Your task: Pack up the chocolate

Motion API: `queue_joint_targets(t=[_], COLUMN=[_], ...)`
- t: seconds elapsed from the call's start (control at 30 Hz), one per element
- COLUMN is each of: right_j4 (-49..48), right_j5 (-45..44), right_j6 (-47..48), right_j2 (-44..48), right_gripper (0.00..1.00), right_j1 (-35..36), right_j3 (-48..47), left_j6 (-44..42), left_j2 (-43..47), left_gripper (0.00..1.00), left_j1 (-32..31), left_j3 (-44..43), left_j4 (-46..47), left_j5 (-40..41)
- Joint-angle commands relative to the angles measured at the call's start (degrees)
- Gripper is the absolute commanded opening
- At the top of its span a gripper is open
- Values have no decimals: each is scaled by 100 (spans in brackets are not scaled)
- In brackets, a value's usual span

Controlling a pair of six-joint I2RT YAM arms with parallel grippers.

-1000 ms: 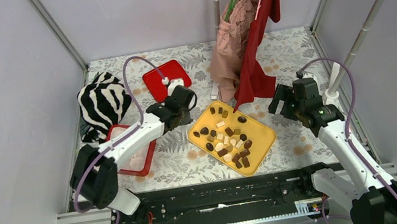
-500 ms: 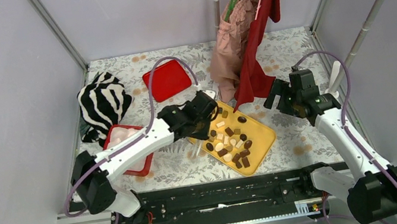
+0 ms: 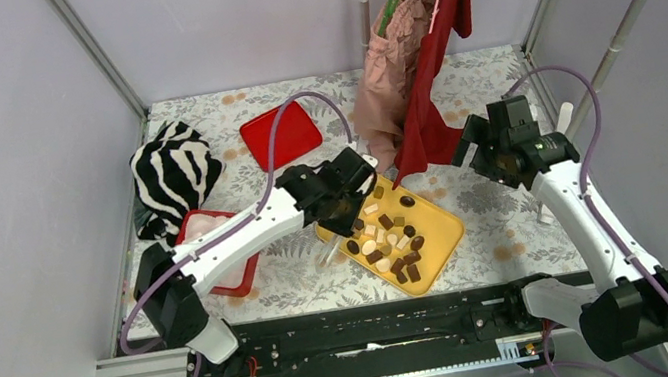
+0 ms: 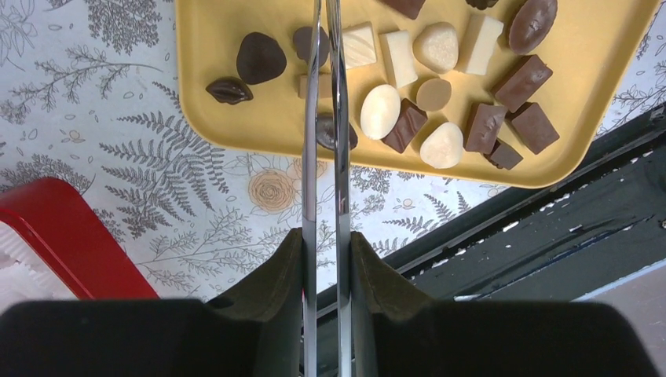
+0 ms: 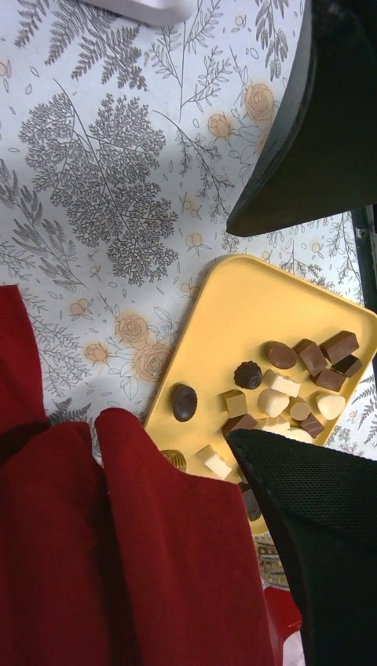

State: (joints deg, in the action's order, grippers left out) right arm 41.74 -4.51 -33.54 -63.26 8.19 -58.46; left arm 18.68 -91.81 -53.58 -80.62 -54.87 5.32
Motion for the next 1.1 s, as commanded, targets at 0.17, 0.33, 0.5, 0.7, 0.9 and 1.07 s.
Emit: queue_joint_targets(t=[0.17, 0.33, 0.5, 0.7, 0.9, 1.07], right_j4=[684, 583, 612, 821, 992, 977], right_j5=[-209, -13, 228, 51, -196, -103], right_j6=[289, -49, -203, -141, -22, 0], right_j2=[-184, 94, 230, 257, 221, 117], right_gripper=[100, 100, 100, 100, 100, 100], right_j1=[-19, -21, -25, -21, -21, -22], right_j3=[-661, -604, -439, -283, -337, -340], left_j6=[-557, -685, -873, -884, -936, -981], left_j2=[-313, -553, -612, -896, -1039, -1056], left_gripper=[25, 38, 37, 40, 46, 47], left_j1=[3, 20, 116, 232, 230, 226], left_j3=[-313, -412, -199, -384, -359, -311], left_j4=[-61, -33, 294, 80, 21, 170], left_j5=[136, 163, 290, 344, 343, 307])
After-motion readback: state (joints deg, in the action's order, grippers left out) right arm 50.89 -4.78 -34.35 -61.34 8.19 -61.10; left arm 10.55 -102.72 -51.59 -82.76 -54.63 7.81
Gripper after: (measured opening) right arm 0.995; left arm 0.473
